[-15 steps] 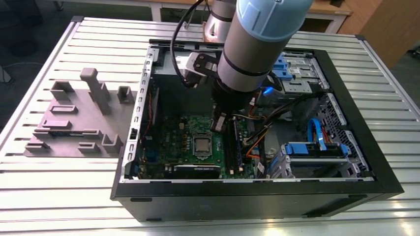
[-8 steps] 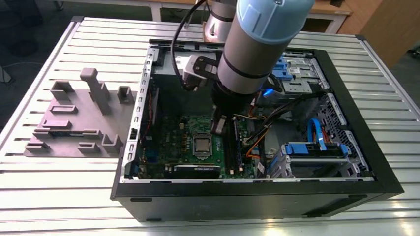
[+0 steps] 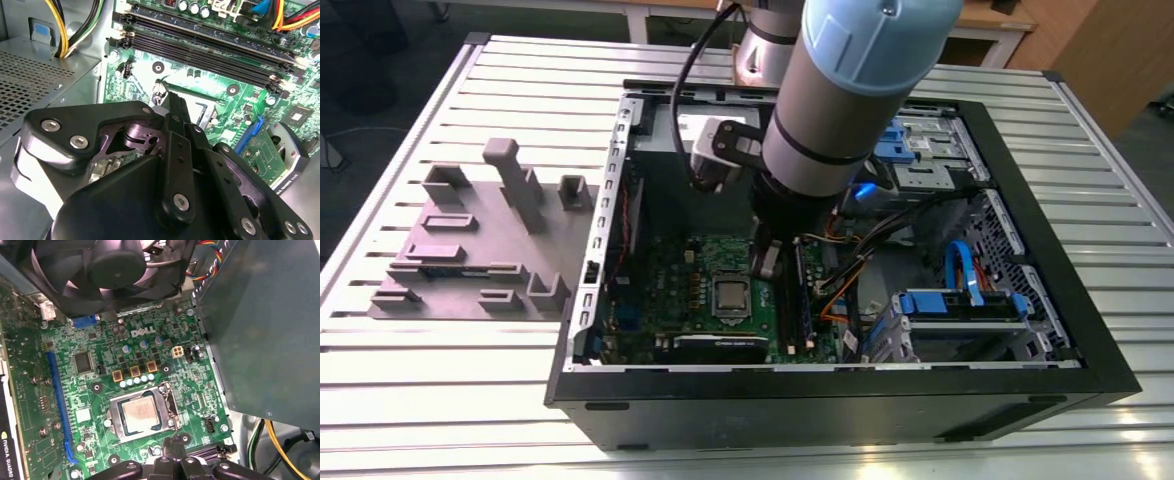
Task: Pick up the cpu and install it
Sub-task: 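Install the first cpu locking lever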
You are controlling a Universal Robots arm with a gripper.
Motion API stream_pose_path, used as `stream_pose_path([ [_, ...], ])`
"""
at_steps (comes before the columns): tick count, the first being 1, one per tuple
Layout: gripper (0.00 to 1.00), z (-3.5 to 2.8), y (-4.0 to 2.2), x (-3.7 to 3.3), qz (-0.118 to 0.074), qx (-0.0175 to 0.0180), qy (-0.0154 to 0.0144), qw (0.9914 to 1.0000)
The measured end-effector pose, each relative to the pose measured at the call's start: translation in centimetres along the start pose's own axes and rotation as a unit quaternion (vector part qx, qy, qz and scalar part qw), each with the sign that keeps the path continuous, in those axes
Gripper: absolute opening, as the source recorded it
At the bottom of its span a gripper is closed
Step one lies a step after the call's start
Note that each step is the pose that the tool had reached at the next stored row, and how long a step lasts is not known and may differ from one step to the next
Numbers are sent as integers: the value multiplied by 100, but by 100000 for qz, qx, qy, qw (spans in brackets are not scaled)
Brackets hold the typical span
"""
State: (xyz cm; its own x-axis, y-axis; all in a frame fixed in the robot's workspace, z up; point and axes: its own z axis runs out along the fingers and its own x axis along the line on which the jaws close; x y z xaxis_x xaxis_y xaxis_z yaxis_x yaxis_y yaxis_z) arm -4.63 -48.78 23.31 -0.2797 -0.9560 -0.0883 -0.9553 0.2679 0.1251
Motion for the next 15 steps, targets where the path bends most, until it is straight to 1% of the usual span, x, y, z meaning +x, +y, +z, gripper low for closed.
stream_pose_path([
  [1,10,1,-1,2,3,7,32,100000],
  [2,10,2,-2,4,13,40,147,100000],
  [4,10,11,-5,11,-123,44,202,100000],
  [6,10,22,-8,19,-702,-7,277,99997],
  [9,10,36,-11,26,-2075,-126,452,99977],
  [11,10,38,-16,39,-2497,-158,526,99967],
  [12,10,40,-17,42,-2613,-142,648,99964],
  [13,10,45,-18,43,-2749,-85,947,99958],
  [15,10,57,-21,47,-3063,-32,1288,99945],
])
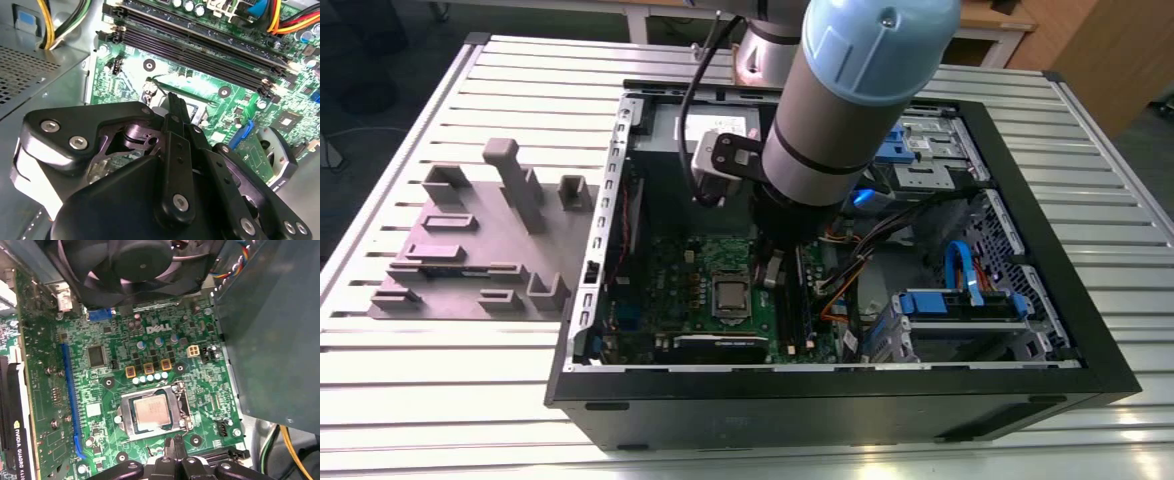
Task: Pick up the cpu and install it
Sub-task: 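Install the first cpu locking lever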
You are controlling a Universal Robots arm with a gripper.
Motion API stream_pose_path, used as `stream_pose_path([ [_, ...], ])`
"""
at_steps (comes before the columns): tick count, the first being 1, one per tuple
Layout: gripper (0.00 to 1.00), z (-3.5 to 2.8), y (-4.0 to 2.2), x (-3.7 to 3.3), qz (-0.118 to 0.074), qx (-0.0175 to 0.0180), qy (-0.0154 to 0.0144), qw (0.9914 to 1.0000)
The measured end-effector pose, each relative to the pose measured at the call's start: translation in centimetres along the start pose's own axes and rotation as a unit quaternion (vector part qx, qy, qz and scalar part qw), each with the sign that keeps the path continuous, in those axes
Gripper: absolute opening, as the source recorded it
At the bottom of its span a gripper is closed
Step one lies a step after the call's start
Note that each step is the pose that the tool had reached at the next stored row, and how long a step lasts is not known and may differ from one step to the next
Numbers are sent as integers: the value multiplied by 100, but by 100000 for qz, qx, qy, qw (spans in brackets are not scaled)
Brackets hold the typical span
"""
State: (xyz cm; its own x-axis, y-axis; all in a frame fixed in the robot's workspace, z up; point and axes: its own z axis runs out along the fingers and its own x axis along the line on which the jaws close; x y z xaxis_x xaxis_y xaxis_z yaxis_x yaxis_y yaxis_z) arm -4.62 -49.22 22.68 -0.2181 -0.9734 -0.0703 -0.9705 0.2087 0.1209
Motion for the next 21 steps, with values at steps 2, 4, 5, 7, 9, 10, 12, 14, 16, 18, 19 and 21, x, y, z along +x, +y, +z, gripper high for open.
stream_pose_path([
  [2,10,10,-2,4,-394,21,270,99999],
  [4,10,18,-3,11,-724,40,542,99996],
  [5,10,21,-4,17,-890,40,626,99994],
  [7,10,29,-9,28,-1244,32,721,99990],
  [9,10,38,-13,40,-1598,19,794,99984],
  [10,10,44,-15,48,-1771,11,826,99981],
  [12,10,50,-20,65,-2023,-4,885,99976],
  [14,10,53,-24,83,-2190,-11,929,99972],
  [16,10,55,-24,87,-2222,-11,938,99971],
  [18,10,55,-25,87,-2232,-11,942,99971],
  [19,10,55,-25,87,-2232,-13,938,99971],
  [21,10,55,-25,87,-2234,-12,938,99971],
])
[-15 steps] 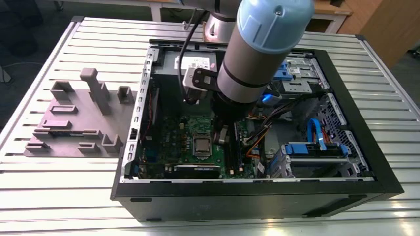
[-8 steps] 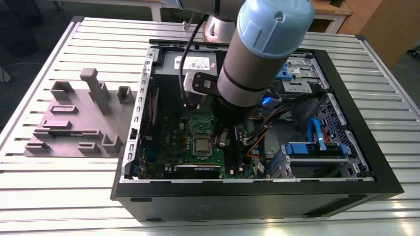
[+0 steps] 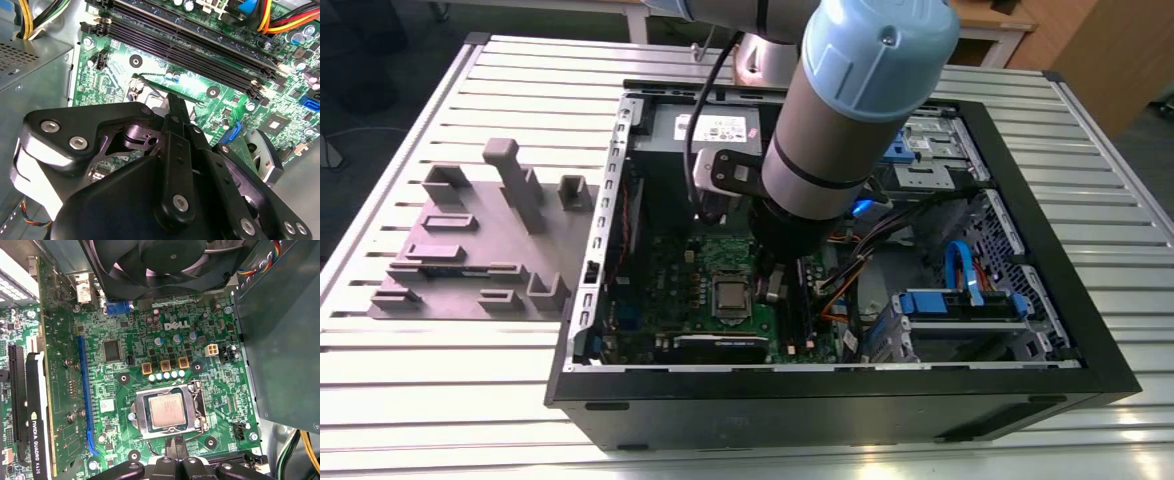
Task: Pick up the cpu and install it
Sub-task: 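Install the first cpu locking lever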
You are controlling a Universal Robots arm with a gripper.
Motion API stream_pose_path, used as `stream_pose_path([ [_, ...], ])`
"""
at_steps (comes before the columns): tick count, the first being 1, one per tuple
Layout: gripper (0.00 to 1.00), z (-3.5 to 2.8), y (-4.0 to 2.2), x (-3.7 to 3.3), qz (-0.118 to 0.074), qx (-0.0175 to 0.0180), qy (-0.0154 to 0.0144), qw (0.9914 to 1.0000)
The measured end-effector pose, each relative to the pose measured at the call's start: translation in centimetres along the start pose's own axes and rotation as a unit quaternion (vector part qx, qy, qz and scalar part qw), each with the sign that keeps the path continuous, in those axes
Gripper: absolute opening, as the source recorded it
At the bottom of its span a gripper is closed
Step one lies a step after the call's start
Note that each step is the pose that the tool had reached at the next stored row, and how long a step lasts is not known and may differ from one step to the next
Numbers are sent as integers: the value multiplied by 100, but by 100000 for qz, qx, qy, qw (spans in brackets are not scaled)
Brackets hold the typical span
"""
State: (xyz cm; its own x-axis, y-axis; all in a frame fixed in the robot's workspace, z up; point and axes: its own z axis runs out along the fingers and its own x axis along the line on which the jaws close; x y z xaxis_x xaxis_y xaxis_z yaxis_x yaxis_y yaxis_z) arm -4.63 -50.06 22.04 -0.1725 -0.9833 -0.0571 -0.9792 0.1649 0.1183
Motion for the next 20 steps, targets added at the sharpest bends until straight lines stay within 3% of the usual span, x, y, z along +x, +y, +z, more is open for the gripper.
stream_pose_path([
  [20,10,2,0,0,0,1,0,100000],
])
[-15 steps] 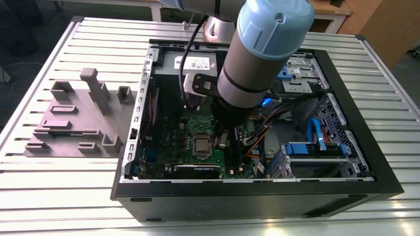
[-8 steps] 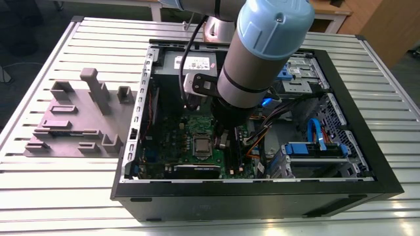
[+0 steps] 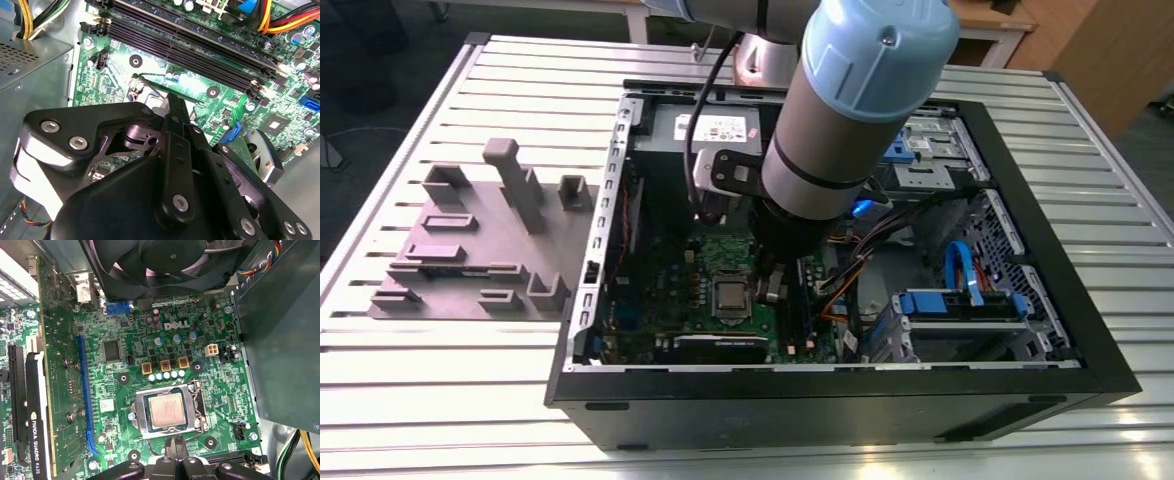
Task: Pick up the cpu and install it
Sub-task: 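Install the first cpu locking lever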
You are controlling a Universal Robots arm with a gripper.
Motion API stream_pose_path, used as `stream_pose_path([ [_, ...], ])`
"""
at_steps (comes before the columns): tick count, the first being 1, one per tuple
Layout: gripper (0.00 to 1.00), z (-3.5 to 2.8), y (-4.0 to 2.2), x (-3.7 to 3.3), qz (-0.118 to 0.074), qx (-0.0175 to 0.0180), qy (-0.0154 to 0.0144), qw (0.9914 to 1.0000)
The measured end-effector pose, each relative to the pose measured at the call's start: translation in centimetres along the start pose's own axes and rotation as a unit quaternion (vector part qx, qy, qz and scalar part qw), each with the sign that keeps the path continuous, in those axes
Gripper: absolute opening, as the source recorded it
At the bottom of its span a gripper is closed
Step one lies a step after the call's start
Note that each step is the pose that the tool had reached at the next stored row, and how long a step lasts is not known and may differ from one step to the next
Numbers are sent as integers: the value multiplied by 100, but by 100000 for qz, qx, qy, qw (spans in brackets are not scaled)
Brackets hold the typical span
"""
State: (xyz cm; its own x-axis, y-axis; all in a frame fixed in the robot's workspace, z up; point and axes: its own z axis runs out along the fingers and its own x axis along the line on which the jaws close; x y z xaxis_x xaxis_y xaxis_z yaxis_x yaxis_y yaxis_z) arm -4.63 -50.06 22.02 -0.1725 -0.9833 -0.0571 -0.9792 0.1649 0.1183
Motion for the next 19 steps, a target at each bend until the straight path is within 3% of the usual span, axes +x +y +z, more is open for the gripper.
stream_pose_path([
  [8,10,3,-1,0,-15,4,35,100000],
  [19,10,48,-6,4,-1662,-37,529,99985],
])
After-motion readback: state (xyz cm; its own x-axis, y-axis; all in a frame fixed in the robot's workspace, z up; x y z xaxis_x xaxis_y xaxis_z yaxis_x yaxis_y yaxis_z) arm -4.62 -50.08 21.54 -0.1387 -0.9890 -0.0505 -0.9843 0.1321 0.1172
